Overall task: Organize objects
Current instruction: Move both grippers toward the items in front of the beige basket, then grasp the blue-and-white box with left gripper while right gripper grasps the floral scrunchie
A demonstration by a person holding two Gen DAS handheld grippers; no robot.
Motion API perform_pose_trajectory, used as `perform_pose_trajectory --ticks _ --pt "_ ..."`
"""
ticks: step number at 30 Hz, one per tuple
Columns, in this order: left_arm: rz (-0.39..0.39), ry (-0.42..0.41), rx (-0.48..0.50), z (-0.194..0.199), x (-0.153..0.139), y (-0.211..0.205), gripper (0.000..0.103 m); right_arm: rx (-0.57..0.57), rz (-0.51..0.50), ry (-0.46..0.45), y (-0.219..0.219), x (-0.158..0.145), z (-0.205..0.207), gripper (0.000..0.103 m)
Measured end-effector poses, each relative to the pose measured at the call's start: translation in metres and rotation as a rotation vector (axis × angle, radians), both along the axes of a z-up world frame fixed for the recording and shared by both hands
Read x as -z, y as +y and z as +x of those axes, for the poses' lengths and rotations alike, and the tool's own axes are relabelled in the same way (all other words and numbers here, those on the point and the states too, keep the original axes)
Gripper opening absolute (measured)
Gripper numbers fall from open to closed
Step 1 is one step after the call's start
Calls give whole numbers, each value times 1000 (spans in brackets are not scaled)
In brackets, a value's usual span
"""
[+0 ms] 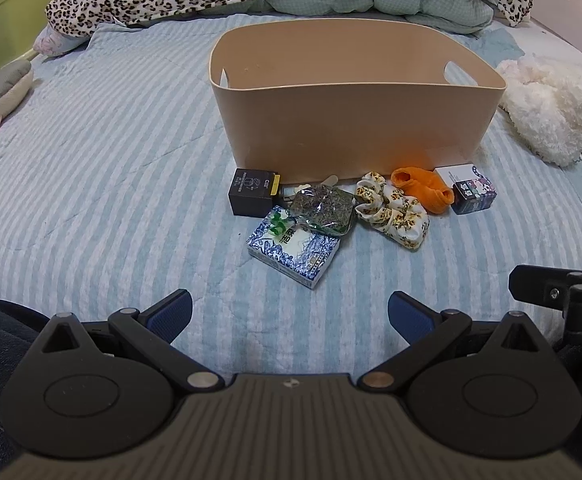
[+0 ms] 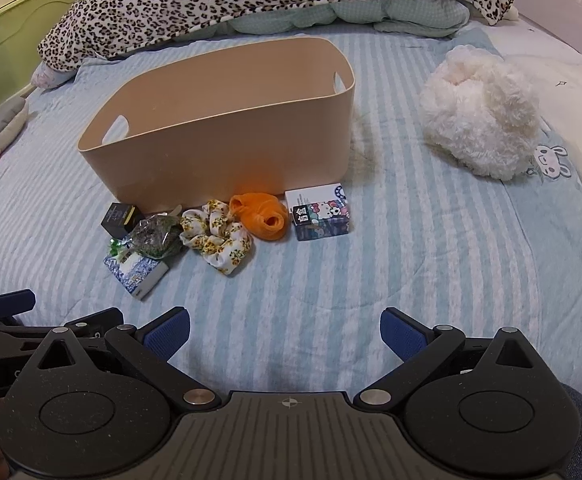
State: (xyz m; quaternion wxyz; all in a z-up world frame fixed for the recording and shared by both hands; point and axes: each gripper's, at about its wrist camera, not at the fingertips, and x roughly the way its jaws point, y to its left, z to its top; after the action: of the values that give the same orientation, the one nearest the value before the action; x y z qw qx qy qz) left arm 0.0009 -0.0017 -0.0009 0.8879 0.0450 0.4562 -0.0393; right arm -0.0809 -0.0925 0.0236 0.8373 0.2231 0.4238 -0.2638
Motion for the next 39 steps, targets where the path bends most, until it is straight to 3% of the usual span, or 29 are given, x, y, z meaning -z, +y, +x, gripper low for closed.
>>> perform_pose_trajectory --ticks 19,23,31,37,39 --pt "-5 54 38 42 27 16 103 -48 -18 48 -8 16 40 102" --pt "32 57 30 53 35 20 103 -71 9 55 -10 24 53 99" --pt "33 100 96 69 52 23 103 -76 40 69 -16 37 73 98" --pt "21 115 134 83 64 24 103 -100 35 90 -17 49 94 94" --pt "14 110 148 87 68 24 103 -106 35 99 -18 55 100 88"
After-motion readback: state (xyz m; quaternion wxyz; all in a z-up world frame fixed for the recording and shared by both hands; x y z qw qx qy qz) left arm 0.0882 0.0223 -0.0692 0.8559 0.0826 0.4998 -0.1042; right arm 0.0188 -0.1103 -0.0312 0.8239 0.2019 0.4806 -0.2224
